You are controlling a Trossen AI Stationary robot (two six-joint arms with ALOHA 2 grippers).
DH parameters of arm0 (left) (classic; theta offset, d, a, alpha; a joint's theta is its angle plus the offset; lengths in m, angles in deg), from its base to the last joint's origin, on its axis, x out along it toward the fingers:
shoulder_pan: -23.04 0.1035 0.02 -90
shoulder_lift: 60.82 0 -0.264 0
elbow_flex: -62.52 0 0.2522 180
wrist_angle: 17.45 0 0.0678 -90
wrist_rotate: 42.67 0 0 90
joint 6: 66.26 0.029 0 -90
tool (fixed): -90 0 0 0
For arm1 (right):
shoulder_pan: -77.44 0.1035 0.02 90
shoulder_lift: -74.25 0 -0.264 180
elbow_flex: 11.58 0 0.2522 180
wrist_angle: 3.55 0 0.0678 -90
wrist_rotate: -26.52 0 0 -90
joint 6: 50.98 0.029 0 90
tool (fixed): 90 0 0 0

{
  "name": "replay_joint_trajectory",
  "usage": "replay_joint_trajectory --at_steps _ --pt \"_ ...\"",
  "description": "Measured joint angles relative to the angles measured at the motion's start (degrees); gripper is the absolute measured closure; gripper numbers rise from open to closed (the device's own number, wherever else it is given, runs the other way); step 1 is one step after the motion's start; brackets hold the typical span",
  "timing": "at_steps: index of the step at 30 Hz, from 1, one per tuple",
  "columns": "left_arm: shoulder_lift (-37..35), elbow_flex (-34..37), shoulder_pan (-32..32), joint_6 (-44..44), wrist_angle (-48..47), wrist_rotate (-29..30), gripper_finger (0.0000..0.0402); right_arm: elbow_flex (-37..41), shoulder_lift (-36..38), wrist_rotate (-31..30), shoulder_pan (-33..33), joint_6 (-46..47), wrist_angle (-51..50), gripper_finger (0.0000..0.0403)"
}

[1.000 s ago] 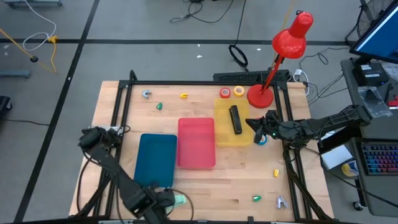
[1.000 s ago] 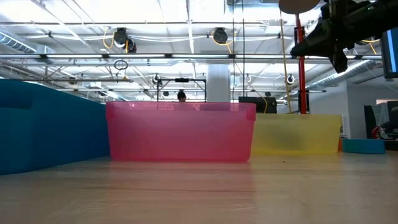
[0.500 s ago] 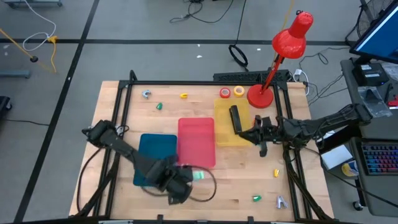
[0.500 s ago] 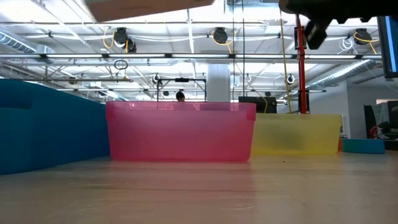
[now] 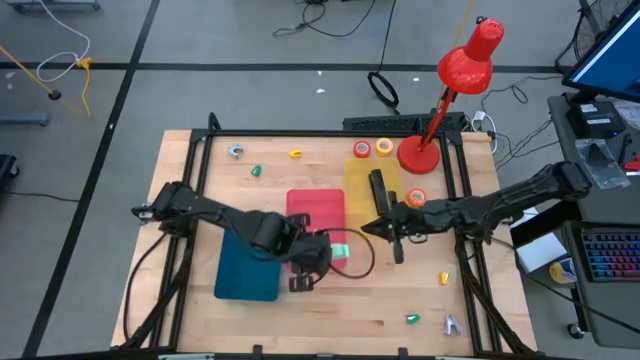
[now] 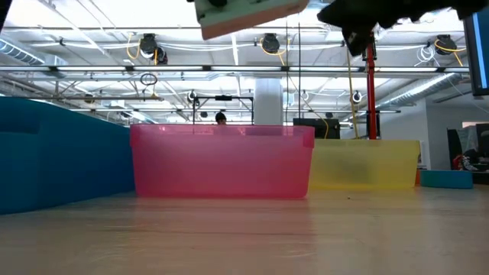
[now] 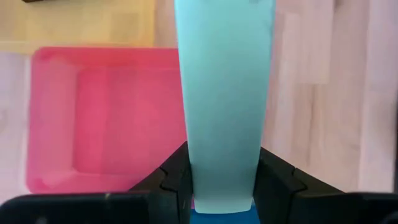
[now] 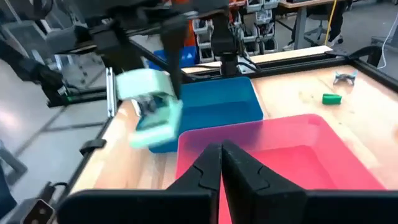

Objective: Pick and place Stapler, Stapler remover, tape
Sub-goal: Put the light blue stapler into the yellow bin

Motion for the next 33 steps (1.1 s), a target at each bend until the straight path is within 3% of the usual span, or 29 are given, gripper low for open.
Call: replay_joint_trajectory --at_steps 4,10,19,22,33 --pt "0.0 -0.1 1.7 2.1 -0.1 -1.5 0.0280 -5.6 -2.5 -0.1 -0.3 -3.3 -4.6 0.0371" --pt "0.0 -0.1 2.8 3.4 -0.1 -2.3 0.0280 -12.0 -5.2 0.0 -1.2 -4.6 -10.0 0.0296" --pt "0.0 -0.1 4.1 3.4 -0.1 -2.2 0.0280 -14.1 -8.4 0.3 -1.2 -4.1 -10.1 0.0167" --pt "0.0 -0.1 4.6 3.6 -0.1 -2.2 0.0280 -14.1 -8.5 2.9 -1.2 -3.9 -9.7 0.0137" --pt "0.0 -0.1 6.3 5.3 0.8 -3.0 0.0280 -14.1 -10.3 3.1 -2.5 -4.0 -5.2 0.0110"
